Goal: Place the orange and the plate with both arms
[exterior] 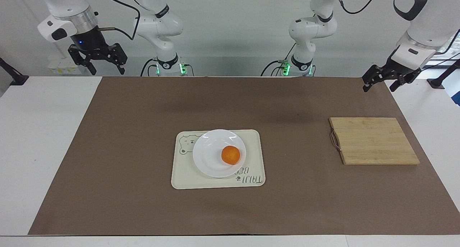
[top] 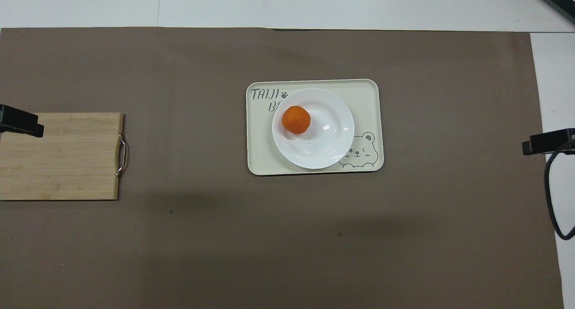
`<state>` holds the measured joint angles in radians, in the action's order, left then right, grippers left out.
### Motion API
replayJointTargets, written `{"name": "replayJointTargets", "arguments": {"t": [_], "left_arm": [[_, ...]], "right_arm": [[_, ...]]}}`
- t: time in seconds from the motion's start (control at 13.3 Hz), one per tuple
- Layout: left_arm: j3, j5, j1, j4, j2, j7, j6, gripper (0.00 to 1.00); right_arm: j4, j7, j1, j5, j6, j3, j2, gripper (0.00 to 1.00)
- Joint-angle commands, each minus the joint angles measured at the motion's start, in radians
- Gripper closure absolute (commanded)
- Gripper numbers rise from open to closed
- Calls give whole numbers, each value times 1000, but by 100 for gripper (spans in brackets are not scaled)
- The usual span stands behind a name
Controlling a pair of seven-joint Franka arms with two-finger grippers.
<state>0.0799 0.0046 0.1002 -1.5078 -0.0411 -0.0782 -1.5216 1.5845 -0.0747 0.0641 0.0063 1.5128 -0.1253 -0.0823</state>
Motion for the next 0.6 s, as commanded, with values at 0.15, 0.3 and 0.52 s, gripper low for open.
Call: {"name": "replayJointTargets", "arguments": {"t": [0.15,0.3,0.52], "left_arm": [[-3,11,-5,-8,7,-11,-3,0],[-3,11,-5,-8,7,-12,-3,0],[-3,11,-5,-8,7,-12,-3,0]], "right_arm": [[31,-27,11,-72,26,7,-20,0],[32,-19,11,-62,26,7,-22,0],[29,30,10,-26,18,6,-20,0]]}}
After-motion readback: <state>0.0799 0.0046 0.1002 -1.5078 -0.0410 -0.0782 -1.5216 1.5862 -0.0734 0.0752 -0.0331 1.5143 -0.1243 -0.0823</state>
